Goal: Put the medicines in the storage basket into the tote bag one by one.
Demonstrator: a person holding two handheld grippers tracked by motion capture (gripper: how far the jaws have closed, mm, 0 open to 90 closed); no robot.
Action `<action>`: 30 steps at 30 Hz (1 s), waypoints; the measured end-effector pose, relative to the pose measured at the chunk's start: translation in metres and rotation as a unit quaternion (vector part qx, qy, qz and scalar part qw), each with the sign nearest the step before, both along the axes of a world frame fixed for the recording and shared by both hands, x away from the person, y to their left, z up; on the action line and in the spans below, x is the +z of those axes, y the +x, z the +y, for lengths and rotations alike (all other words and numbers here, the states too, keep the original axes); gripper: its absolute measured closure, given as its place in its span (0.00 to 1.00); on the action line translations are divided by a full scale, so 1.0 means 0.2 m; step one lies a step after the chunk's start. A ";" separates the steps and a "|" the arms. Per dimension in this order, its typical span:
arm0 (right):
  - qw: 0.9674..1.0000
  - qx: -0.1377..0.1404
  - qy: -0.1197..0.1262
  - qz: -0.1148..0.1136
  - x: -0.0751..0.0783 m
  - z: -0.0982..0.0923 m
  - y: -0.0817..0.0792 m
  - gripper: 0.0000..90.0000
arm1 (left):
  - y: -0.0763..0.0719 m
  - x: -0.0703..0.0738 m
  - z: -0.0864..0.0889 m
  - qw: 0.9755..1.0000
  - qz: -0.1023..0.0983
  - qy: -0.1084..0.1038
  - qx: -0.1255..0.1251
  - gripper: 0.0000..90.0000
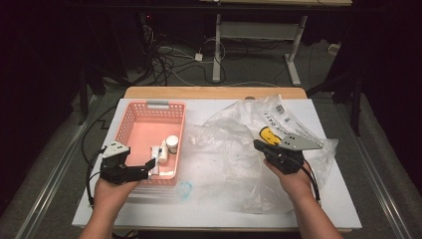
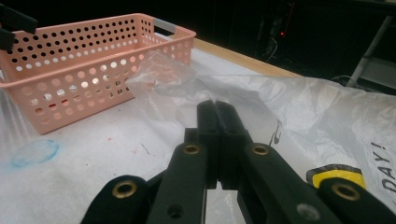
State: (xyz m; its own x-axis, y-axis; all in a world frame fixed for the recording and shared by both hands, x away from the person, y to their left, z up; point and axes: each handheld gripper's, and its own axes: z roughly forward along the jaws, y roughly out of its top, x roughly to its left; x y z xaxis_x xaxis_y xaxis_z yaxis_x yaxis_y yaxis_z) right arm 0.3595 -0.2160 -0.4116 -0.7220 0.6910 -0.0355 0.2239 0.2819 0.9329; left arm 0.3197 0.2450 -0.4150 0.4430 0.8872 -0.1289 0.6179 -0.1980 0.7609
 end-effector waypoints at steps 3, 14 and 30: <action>1.000 0.004 -0.002 -0.002 0.00 0.01 -0.01 1.00 | 0.03 0.01 -0.01 1.000 0.021 0.015 -0.008 0.02; 1.000 0.008 -0.001 -0.003 0.00 0.02 -0.02 1.00 | 0.17 -0.02 -0.07 0.992 0.118 0.048 -0.020 0.02; 1.000 0.008 -0.002 0.000 0.00 0.01 -0.01 1.00 | 0.38 -0.02 -0.10 0.962 0.253 0.093 -0.041 0.16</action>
